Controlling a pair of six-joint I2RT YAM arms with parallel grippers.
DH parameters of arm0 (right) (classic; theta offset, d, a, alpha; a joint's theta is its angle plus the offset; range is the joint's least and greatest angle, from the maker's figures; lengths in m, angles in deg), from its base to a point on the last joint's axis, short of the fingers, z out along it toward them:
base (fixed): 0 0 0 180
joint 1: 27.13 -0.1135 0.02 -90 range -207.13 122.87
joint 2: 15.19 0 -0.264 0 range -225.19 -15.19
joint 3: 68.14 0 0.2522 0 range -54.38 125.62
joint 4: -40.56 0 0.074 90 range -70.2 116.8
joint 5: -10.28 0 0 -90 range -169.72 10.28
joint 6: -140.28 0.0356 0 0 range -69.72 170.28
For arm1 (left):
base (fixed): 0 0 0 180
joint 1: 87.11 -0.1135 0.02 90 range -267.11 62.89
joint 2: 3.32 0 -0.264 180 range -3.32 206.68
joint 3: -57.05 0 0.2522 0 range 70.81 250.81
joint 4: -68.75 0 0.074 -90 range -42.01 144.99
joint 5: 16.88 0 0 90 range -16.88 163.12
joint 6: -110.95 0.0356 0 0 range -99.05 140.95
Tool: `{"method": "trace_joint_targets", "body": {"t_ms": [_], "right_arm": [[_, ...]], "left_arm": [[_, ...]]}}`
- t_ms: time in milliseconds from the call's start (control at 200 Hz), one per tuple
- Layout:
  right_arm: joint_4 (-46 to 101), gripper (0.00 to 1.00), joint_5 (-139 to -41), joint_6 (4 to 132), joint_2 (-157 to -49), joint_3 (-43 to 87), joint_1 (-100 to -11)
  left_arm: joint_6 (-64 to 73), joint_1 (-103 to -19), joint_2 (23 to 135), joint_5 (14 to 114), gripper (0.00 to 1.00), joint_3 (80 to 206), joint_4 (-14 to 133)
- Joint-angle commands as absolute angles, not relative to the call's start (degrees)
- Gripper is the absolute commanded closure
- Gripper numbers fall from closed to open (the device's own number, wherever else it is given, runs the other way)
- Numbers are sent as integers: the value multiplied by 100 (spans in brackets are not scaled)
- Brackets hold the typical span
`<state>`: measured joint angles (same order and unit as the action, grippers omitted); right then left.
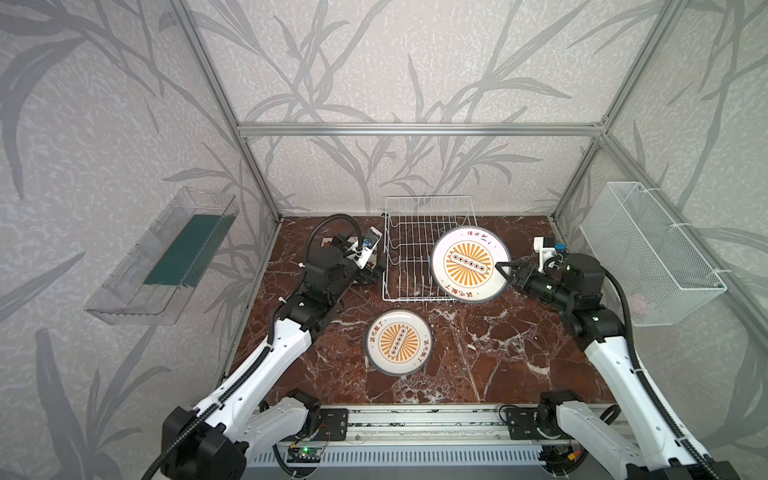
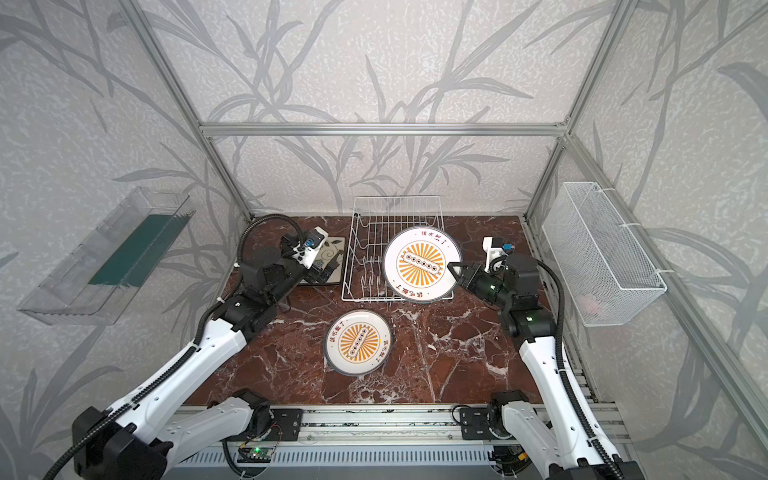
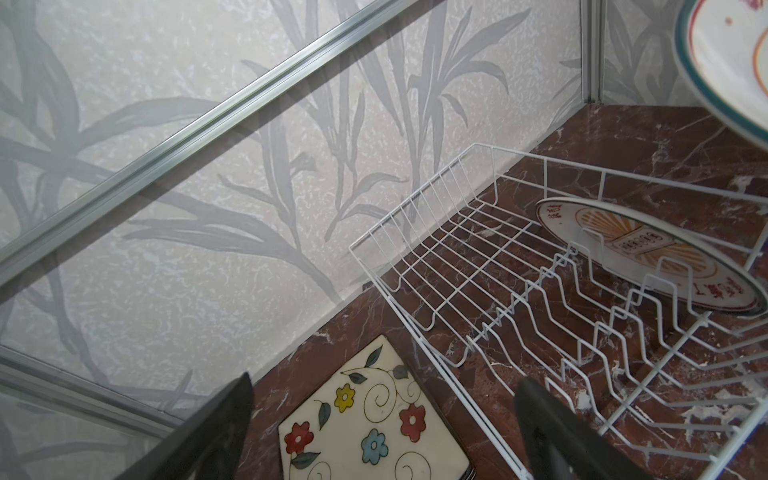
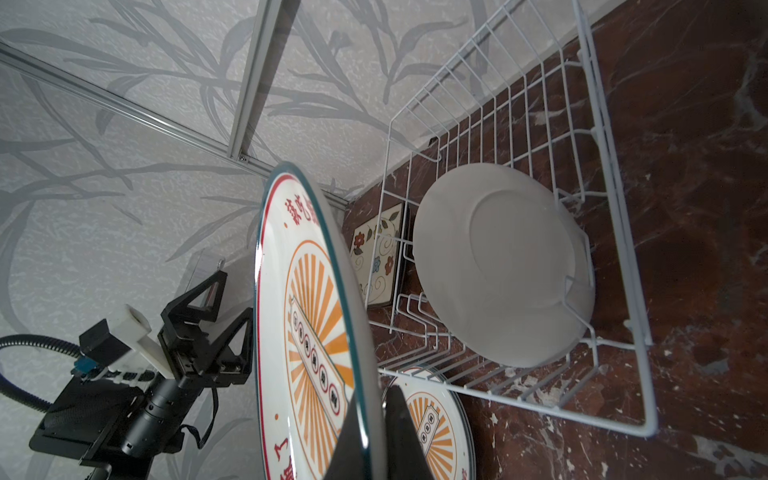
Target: Unload the plates from the dish rack
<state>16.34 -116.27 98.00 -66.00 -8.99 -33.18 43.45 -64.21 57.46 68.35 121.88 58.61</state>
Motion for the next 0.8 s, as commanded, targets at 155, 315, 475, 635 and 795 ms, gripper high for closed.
{"method": "trace_joint_targets", "body": {"t_ms": [155, 315, 475, 635, 795], "right_arm": [[823, 100, -11466, 9497, -6049, -1319, -4366], [1064, 100, -10827, 9865, -6047, -1777, -5256], [1787, 100, -10274, 10377, -6370, -2269, -6103], [2213, 100, -10035, 10527, -6959, -2325, -6555], [2914, 100, -9799, 10812, -7550, -2437, -6855]], "left_arm": [[3203, -6818, 6279, 5789, 1, 12726, 5288], [2990, -6908, 6352, 5537, 1, 12660, 5365], [2862, -6982, 6272, 5264, 1, 12507, 5509], [2807, -7121, 6190, 5151, 1, 12464, 5513], [2802, -7216, 6190, 4755, 1, 12484, 5341]]}}
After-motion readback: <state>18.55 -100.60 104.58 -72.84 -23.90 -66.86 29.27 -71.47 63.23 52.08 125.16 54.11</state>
